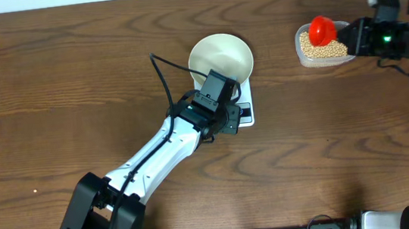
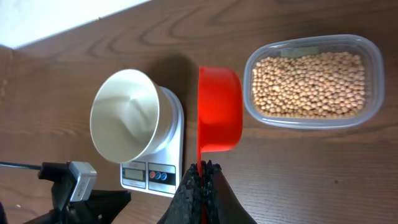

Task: Scoop item into bowl and weigh 50g on scale
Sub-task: 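Move the left gripper down to the scale's buttons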

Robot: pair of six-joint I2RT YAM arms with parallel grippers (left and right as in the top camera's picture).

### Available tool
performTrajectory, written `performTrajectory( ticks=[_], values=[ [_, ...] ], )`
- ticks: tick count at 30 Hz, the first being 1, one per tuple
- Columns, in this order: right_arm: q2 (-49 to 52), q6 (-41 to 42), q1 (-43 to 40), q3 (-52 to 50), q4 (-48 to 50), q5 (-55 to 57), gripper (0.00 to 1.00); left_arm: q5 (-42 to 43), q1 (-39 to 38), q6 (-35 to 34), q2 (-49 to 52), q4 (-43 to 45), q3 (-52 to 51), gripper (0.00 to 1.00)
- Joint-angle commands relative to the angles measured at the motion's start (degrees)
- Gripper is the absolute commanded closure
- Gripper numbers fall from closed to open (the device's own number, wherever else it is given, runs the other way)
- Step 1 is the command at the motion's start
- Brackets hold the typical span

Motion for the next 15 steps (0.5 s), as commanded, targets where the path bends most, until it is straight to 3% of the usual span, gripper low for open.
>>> performTrajectory(
  ticks=[1, 5, 12, 15],
  values=[
    [-0.28, -1.77, -2.51, -0.17, -0.33, -5.14, 0.99, -0.74, 0.04, 0.5, 2.43, 2.16, 0.02, 0.92],
    [-0.28, -2.73, -3.13, -0.17, -1.18, -5.49, 0.99, -0.68, 0.04, 1.31, 3.34, 3.87, 0.07, 0.93],
    [-0.26, -3.56, -3.13, -0.17, -1.38, -5.46, 0.99, -0.7, 0.04, 14.53, 3.43, 4.07, 0.2, 0.93],
    [-0.26, -4.02, -3.13, -0.17, -1.75, -5.44, 0.99, -0.7, 0.04, 15.28, 3.98, 3.87, -0.35, 0.93]
  ],
)
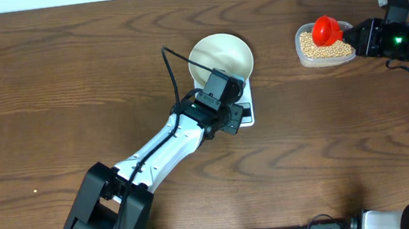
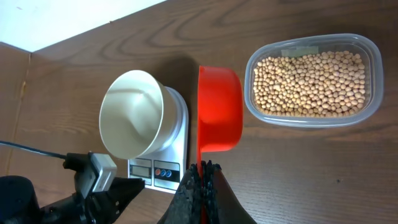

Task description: Scoop item into bowl and weigh 50g on scale

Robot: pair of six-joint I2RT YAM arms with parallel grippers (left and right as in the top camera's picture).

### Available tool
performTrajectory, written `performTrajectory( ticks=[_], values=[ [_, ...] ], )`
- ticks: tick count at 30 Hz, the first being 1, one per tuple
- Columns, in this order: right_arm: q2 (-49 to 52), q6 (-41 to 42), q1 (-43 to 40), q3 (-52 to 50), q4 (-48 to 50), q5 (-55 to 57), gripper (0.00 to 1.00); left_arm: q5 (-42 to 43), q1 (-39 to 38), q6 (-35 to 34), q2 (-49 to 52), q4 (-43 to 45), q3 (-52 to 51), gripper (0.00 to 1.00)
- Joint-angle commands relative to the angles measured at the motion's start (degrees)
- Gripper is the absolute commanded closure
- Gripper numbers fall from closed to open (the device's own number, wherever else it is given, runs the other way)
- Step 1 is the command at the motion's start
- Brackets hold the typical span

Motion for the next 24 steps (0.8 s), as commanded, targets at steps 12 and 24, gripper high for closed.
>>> performTrajectory(
  ticks=[12, 24],
  values=[
    [-0.26, -2.97, -0.17, -0.2, -1.66, -1.07, 0.99, -0.74, 0.04, 4.59, 6.36, 3.82, -0.42, 0.93],
    [-0.26, -2.97, -0.17, -0.17, -2.19, -1.07, 0.99, -4.15, 0.04, 4.61, 6.49, 6.4, -0.37, 0.93]
  ],
)
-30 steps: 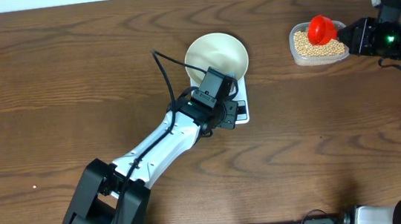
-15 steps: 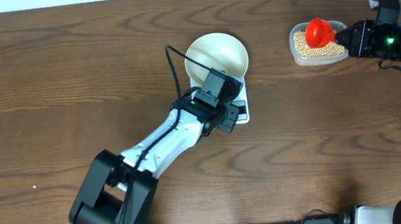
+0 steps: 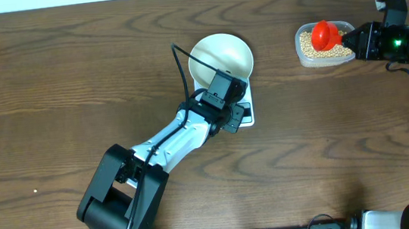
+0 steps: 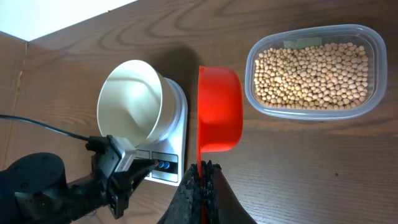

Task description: Scoop item into bowl and weigh 50g on scale

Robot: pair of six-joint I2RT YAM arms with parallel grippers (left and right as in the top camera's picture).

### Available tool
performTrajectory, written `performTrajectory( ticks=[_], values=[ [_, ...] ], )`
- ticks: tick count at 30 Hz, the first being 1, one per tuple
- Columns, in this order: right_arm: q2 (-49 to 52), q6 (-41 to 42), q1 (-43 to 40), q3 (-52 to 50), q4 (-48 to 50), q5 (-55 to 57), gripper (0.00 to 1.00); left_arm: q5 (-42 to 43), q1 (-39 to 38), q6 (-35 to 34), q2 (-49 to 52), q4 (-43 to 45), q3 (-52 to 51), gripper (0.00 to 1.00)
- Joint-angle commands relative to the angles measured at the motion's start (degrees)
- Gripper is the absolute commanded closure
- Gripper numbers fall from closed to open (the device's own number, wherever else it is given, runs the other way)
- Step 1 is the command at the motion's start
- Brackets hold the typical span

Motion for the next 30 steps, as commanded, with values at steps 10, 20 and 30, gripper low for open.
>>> performTrajectory(
  ticks=[10, 20, 30],
  values=[
    [-0.26, -1.16, -0.17, -0.2, -0.48, -0.98, 0.99, -1.11, 0.04, 0.96, 2.05, 0.66, -0.37, 0.93],
    [-0.26, -2.19, -0.17, -0.2, -1.51, -0.76, 0.99, -1.33, 0.04, 0.94, 5.22, 0.44, -0.37, 0.93],
    [-0.26, -2.23, -0.17, -0.2, -1.42, -0.7, 0.99, -1.25, -0.07, 0.76, -1.42, -1.55, -0.31, 0.92]
  ],
)
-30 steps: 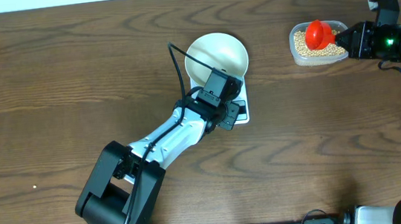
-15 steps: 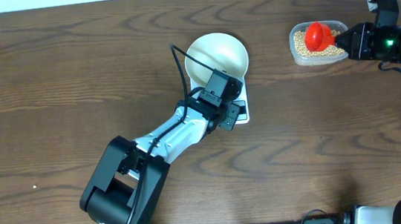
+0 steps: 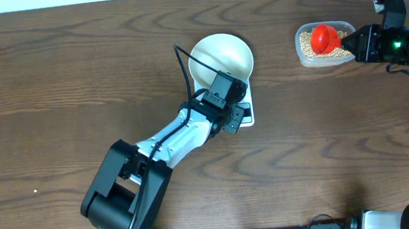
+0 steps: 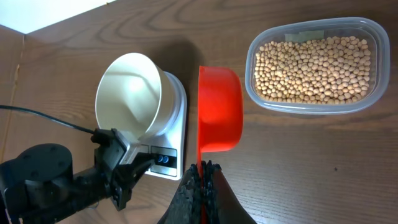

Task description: Scoop item into bowl and weigh 50g on scale

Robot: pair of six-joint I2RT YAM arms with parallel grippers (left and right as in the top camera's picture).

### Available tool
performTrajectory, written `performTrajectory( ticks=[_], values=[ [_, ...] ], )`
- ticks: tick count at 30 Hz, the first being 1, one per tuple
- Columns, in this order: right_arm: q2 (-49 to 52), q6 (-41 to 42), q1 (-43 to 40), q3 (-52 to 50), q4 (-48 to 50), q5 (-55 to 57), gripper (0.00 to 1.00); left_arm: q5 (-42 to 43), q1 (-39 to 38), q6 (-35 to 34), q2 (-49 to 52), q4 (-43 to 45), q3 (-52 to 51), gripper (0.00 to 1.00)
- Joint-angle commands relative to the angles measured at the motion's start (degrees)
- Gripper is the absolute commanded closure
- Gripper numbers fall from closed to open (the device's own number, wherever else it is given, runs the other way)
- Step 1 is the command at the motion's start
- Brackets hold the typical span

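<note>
An empty cream bowl [image 3: 220, 57] [image 4: 130, 93] stands on the white scale [image 3: 243, 107] [image 4: 166, 160] at the table's middle. My left gripper [image 3: 237, 116] [image 4: 146, 163] rests over the scale's display and buttons, its fingers close together. My right gripper [image 3: 349, 40] [image 4: 201, 167] is shut on the handle of a red scoop [image 3: 323, 36] [image 4: 219, 109], which hangs empty over the clear tub of beige beans [image 3: 324, 45] [image 4: 314, 68] at the right.
A black cable [image 3: 183, 69] loops from the left arm beside the bowl. The table's far edge [image 4: 50, 18] runs behind the bowl and the tub.
The right gripper has shifted a little with the scoop over the tub. The left gripper stays at the scale's buttons, its arm turned slightly.
The left gripper lay just short of the scale's front while the right held the red scoop over the bean tub. The left then came onto the display and buttons and has stayed there. The scoop has stayed empty over the tub throughout.
</note>
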Motion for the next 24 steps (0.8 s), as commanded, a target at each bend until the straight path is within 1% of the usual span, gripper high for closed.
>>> performTrajectory(
  ticks=[1, 7, 11, 18, 24],
  values=[
    [-0.26, -0.92, -0.17, -0.2, 0.11, -0.57, 0.99, -0.9, -0.15, 0.52, -4.0, -1.14, -0.59, 0.93],
    [-0.26, -0.9, -0.17, -0.2, 0.42, -0.52, 0.99, -0.28, -0.46, 0.55, -9.25, -2.75, -0.59, 0.93],
    [-0.26, -0.9, -0.17, -0.2, 0.44, -0.39, 0.99, -0.31, -0.46, 0.57, -9.73, -2.91, -0.61, 0.93],
    [-0.26, -0.9, -0.17, -0.2, 0.42, -0.11, 0.99, -0.55, -0.39, 0.59, -8.11, -2.82, -0.66, 0.93],
    [-0.26, -0.9, -0.17, -0.2, 0.42, -0.11, 0.99, -0.55, -0.39, 0.61, -3.23, -1.2, -0.66, 0.93]
  ],
)
